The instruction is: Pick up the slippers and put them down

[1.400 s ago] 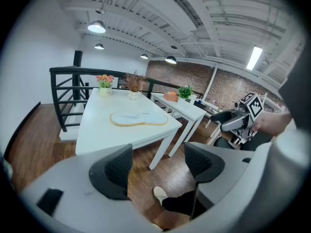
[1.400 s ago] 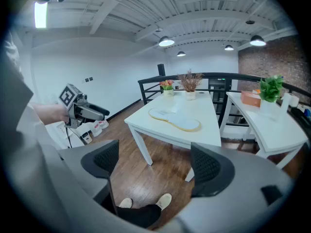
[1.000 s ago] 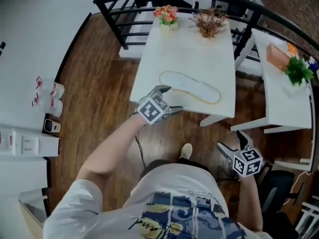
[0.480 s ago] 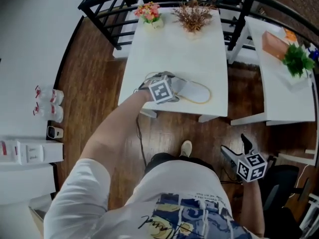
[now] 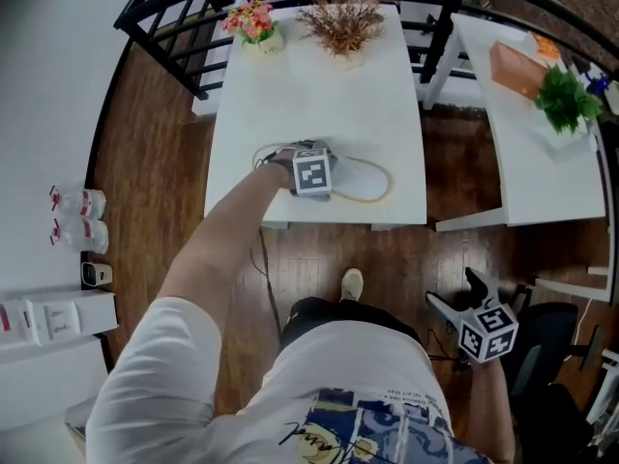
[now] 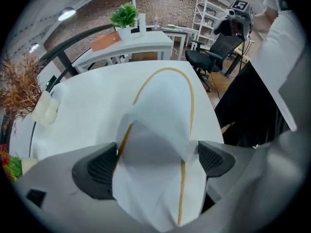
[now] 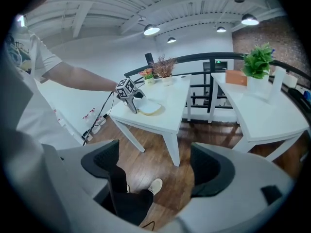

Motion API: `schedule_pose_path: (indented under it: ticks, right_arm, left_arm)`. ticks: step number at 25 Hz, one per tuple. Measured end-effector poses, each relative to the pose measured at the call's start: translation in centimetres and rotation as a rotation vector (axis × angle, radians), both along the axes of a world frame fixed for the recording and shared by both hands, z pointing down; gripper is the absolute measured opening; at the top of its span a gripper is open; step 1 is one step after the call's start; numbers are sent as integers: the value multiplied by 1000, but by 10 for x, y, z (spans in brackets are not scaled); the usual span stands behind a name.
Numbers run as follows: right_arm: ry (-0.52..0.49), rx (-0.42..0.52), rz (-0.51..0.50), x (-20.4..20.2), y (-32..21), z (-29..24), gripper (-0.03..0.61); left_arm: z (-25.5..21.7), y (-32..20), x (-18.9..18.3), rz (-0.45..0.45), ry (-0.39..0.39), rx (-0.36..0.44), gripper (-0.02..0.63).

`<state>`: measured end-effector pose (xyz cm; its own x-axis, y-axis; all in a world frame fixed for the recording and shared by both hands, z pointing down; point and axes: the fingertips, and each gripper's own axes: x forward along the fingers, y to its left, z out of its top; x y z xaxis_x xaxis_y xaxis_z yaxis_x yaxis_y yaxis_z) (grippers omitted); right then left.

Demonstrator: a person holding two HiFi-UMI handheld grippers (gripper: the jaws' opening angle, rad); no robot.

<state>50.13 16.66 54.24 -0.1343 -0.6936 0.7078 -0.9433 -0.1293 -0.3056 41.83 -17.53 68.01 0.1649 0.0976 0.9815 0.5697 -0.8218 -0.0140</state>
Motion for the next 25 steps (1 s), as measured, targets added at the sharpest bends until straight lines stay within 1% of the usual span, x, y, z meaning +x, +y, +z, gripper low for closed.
schedule_pose_path:
  ticks: [2, 4, 5, 6, 8, 11, 13, 15, 17, 20, 22, 25]
  right_arm:
    - [-1, -1, 8, 2, 1, 0, 459]
    - [1, 0, 12, 4, 2, 0, 459]
    - [2, 1, 13, 5, 3, 0, 459]
    - [2, 3, 13, 5, 2, 1, 459]
    - [1, 6, 12, 4, 1, 1, 459]
    - [-1, 12, 1, 3, -4, 3, 459]
    - [-6, 14, -14, -2, -9, 5, 458]
    - [-10, 17, -34, -7, -16, 4, 459]
    - [-7, 24, -57, -13, -24, 2, 459]
    - [-6, 36, -88, -21, -36, -1, 457]
    - [-3, 40, -112, -26, -42, -1, 459]
    - [0, 42, -146, -38, -50, 0, 457]
  left_arm:
    - [4, -4, -3, -20, -27, -5, 527]
    - [6, -2, -6, -59, -42, -43, 517]
    - [5, 0, -8, -80, -46, -64, 496]
    - [4, 3, -9, -99, -42, -85, 458]
    - [2, 10, -10, -133, -29, -119, 440]
    - [-3, 10, -8, -182, 7, -114, 433]
    - [-9, 9, -5, -216, 48, -129, 428]
    - [-14, 9, -8, -249, 70, -142, 426]
    - [-19, 2, -18, -283, 74, -129, 426]
    - [-29, -12, -35, -327, 103, -110, 425]
    - [-36, -19, -49, -356, 116, -110, 425]
    - [-44, -33, -76, -398, 129, -79, 425]
